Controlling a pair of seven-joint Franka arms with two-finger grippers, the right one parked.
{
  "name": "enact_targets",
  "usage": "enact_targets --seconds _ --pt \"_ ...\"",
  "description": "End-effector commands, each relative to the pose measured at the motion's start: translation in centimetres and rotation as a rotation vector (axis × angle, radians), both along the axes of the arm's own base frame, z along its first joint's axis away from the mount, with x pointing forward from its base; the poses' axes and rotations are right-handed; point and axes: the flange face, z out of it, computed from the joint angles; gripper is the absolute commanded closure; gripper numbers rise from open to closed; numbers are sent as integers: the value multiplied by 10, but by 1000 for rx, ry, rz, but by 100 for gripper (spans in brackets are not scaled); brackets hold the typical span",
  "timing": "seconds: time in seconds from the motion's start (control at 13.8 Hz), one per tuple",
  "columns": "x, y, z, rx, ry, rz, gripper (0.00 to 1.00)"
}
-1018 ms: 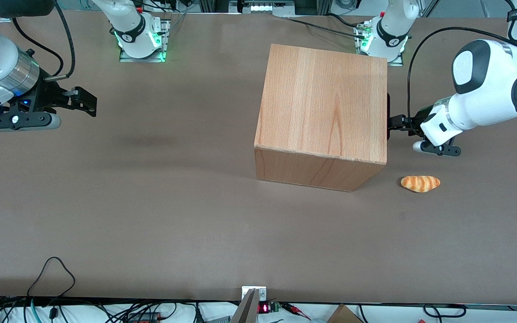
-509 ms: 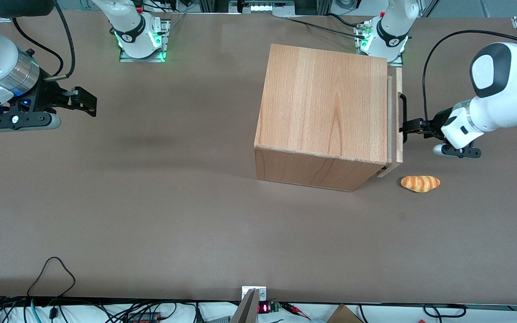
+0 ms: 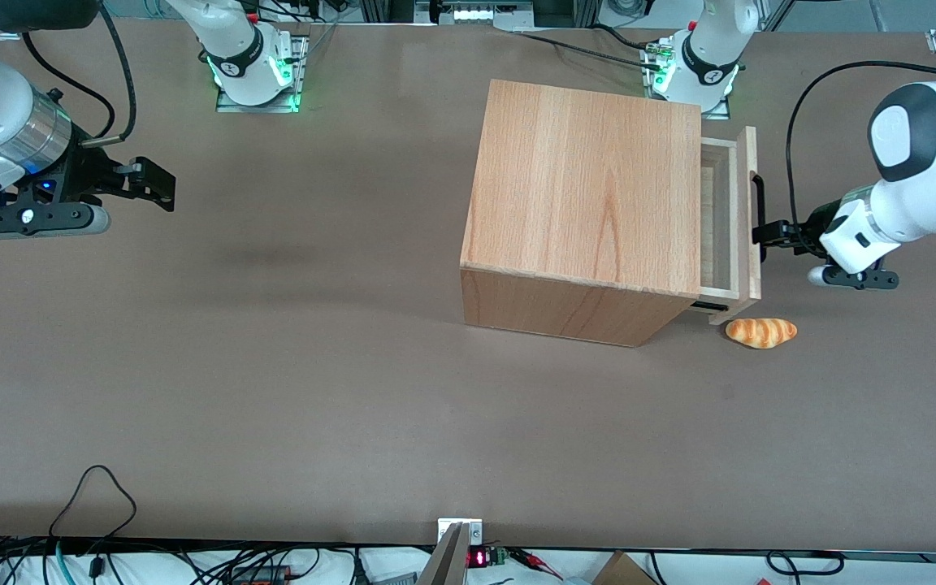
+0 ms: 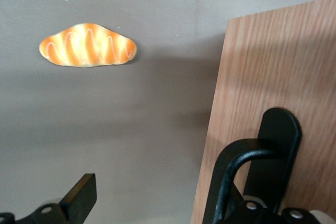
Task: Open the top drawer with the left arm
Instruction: 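Pull the drawer handle outward from the box with the left gripper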
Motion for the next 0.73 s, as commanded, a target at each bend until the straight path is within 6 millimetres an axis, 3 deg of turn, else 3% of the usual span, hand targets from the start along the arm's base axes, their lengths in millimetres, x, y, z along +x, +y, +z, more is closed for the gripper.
enact_targets --seconds 0.0,0.22,0.65 --pt "4 37 -9 15 -11 -30 0" --pt "2 67 -8 10 -22 -10 0" --pt "3 107 -5 34 -29 35 0"
